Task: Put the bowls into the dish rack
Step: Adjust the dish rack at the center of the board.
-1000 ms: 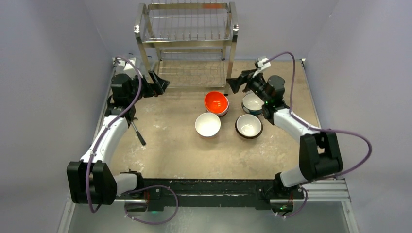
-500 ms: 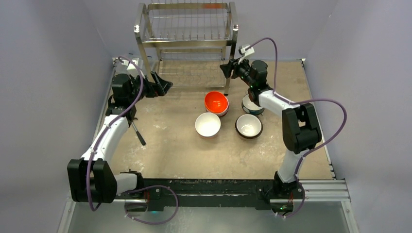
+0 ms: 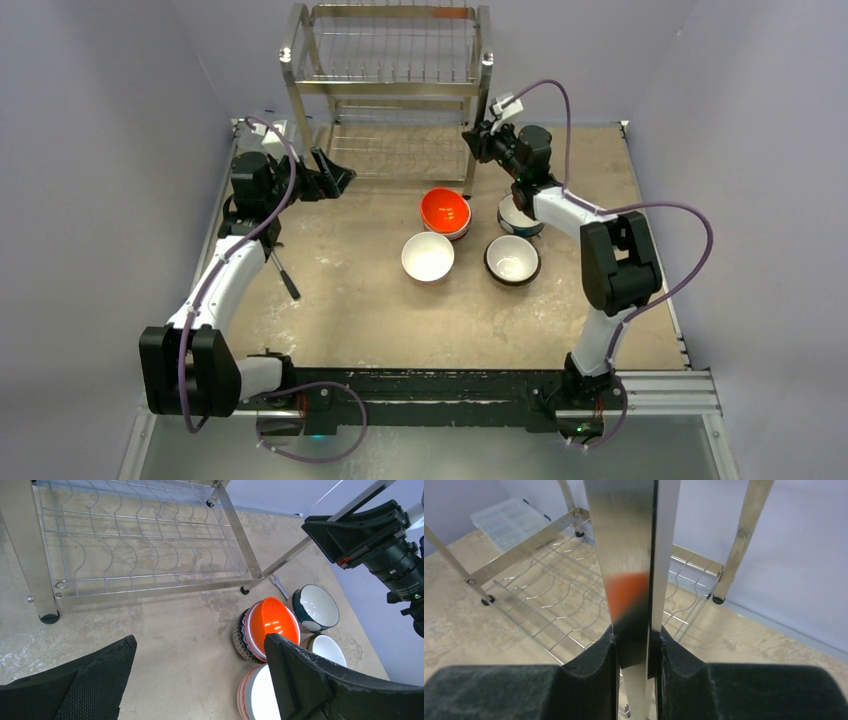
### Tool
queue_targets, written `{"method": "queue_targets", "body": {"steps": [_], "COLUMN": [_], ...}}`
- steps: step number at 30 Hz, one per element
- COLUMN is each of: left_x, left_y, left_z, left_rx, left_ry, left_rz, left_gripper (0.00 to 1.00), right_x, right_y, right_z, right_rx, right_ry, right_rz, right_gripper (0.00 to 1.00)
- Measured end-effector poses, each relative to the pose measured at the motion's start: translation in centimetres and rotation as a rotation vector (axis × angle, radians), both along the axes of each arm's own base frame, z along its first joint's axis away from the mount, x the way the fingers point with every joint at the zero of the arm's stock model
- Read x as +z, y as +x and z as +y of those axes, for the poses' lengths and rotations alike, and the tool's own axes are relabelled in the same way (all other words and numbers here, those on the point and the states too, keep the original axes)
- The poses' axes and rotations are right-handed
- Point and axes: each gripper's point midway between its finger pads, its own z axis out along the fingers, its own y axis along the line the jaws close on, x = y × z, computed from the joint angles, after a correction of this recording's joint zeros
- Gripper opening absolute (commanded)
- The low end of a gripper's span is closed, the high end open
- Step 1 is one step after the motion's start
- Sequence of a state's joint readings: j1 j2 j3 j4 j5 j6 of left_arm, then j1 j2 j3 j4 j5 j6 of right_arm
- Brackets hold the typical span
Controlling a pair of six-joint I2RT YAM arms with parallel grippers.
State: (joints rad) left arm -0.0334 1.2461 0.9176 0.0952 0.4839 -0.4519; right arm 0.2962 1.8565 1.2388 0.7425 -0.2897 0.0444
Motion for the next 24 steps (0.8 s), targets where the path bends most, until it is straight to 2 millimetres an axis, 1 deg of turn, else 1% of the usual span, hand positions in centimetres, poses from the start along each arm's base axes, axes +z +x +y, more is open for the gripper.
{"method": "queue_targets", "body": {"steps": [2,6,9,15,17,20,24], "left_x": [0.0,-0.2,-0.5,-1.1,-1.1,-1.2,-1.3], "left_y": [0.0,0.1,0.4,0.8,1.0,1.0,1.0], "left_z": [0.0,0.3,1.2,5.3,6.2,6.5,6.6], "left_rx": [0.000,0.016,0.062,0.229,0.264,0.279,0.286], "left_ry": [0.000,0.006,0.024,0.073,0.079,0.083,0.085], "left_rz": [0.000,0.005,0.012,0.041,0.042,0.045,0.049], "left_gripper": [0.97,0.96,0.95,0.95,0.95,0.95,0.95], "right_x": [0.0,0.1,0.1,0.2,0.3,0.3,0.9], "right_y": [-0.6,-3.1,-4.2,-5.5,-6.2,-7.2,-8.0], "right_z": [-0.3,-0.9,-1.1,-1.5,-1.9,-2.7,-3.2], "right_rx": [-0.004,-0.002,0.001,0.002,-0.007,-0.028,-0.039], "right_ry": [-0.007,-0.028,-0.043,-0.070,-0.080,-0.092,-0.095], "right_rz": [0.003,0.035,0.052,0.072,0.076,0.084,0.078], "right_gripper": [0.00,0.00,0.00,0.00,0.00,0.00,0.00]}}
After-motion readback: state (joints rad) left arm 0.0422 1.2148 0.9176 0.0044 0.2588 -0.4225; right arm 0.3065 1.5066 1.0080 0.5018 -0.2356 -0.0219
